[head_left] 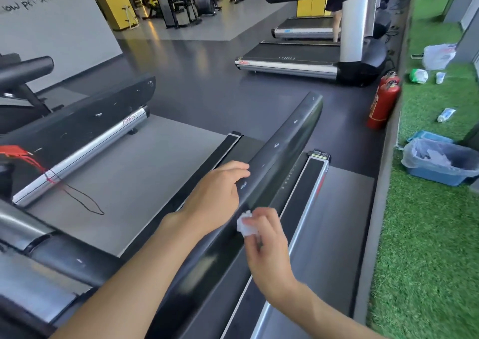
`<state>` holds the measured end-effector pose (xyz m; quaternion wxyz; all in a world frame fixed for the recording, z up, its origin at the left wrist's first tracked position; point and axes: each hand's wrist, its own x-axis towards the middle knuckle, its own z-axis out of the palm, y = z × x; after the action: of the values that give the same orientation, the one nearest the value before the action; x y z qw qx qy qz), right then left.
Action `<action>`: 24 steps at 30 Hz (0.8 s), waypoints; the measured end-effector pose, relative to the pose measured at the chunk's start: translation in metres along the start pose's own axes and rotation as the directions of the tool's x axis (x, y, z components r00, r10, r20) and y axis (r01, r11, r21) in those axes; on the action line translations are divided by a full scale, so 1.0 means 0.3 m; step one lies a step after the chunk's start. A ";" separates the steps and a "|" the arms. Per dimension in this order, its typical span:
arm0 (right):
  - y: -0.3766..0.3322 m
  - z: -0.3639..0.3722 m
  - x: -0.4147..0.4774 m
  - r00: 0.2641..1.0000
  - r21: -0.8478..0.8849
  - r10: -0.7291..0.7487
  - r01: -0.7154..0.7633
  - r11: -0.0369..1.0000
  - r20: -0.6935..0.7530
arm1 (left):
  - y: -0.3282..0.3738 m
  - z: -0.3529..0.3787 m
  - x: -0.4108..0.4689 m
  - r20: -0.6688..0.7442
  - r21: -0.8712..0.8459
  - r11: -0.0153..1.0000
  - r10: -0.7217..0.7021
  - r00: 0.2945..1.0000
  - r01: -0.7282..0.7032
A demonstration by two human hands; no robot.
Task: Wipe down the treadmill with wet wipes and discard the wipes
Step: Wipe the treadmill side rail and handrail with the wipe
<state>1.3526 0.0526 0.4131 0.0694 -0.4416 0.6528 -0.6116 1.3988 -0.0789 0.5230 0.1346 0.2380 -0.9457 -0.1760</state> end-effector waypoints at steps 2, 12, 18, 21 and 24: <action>0.015 -0.002 0.040 0.988 0.060 0.117 -0.111 0.992 -0.105 | 0.000 -0.007 -0.013 0.008 0.028 1.000 -0.008 1.000 0.008; -0.116 0.063 -0.099 0.967 0.075 0.205 -0.196 0.978 -0.149 | -0.047 -0.064 -0.247 0.015 0.055 0.996 0.069 0.997 -0.070; -0.292 0.202 -0.348 0.960 0.033 0.261 -0.259 0.965 -0.102 | -0.110 -0.151 -0.509 0.006 0.011 0.998 0.062 0.998 -0.063; -0.293 0.226 -0.347 0.929 0.050 0.331 -0.327 0.944 -0.163 | -0.142 -0.189 -0.627 -0.027 0.018 0.997 0.069 0.997 -0.069; -0.375 0.281 -0.374 0.902 0.009 0.352 -0.361 0.932 -0.251 | -0.156 -0.215 -0.735 -0.051 0.053 0.993 0.107 0.993 -0.104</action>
<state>1.5283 0.0801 0.4390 0.0894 -0.2360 0.7375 -0.6265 1.6271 -0.0251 0.5249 0.1629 0.1955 -0.9571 -0.1384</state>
